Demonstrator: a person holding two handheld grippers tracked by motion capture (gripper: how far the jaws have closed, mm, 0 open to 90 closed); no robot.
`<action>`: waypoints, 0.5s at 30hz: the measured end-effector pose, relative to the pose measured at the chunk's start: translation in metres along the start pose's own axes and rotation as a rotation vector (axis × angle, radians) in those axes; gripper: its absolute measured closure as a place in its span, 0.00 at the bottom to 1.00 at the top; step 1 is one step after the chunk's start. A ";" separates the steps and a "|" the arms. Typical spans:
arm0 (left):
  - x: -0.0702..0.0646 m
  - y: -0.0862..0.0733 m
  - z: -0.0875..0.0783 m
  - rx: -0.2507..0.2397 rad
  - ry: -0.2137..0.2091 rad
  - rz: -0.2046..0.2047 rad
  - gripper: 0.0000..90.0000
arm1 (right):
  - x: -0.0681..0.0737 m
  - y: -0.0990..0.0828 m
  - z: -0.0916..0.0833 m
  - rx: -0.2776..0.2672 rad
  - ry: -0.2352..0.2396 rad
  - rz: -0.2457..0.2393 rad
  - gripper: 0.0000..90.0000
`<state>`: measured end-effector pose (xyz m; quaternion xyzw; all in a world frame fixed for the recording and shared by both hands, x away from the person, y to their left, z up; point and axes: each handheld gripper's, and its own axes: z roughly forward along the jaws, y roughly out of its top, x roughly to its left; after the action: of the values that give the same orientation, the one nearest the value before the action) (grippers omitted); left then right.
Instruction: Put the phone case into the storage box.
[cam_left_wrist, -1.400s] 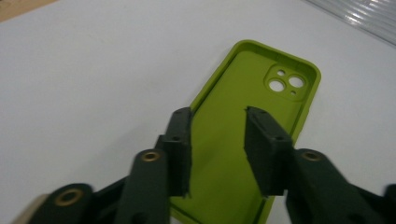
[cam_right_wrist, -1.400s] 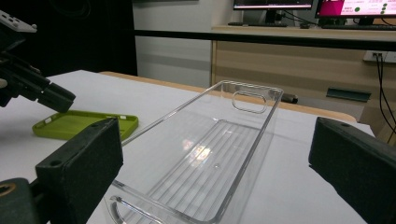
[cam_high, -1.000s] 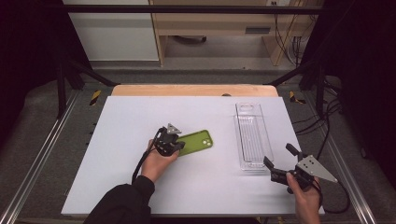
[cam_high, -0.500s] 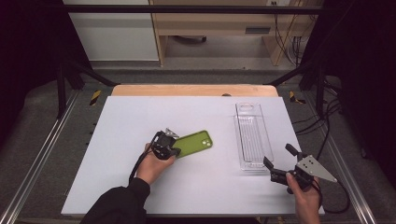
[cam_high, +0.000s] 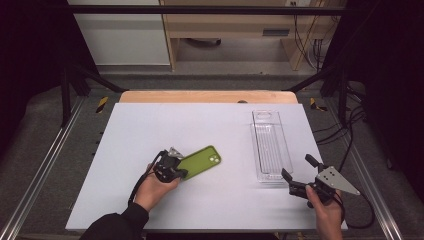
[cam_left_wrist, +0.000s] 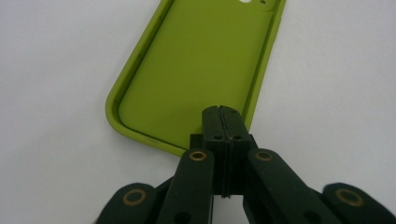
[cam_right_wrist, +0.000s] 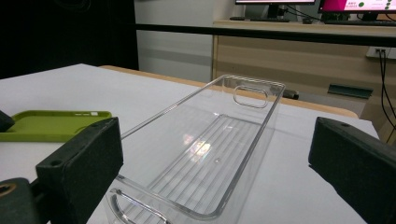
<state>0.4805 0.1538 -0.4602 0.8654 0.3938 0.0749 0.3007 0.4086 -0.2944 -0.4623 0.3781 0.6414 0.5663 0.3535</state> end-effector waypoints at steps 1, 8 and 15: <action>-0.002 -0.006 -0.005 0.007 -0.005 0.002 1.00 | 0.000 0.000 0.000 0.005 0.002 0.000 0.04; -0.008 -0.026 -0.019 0.019 -0.011 0.013 1.00 | 0.001 0.000 0.000 0.005 0.005 -0.007 0.04; -0.011 -0.049 -0.036 0.039 -0.021 0.022 1.00 | 0.004 0.000 0.001 0.006 0.006 -0.010 0.04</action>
<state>0.4287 0.1878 -0.4582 0.8761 0.3824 0.0614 0.2873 0.4072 -0.2903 -0.4622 0.3743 0.6459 0.5638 0.3532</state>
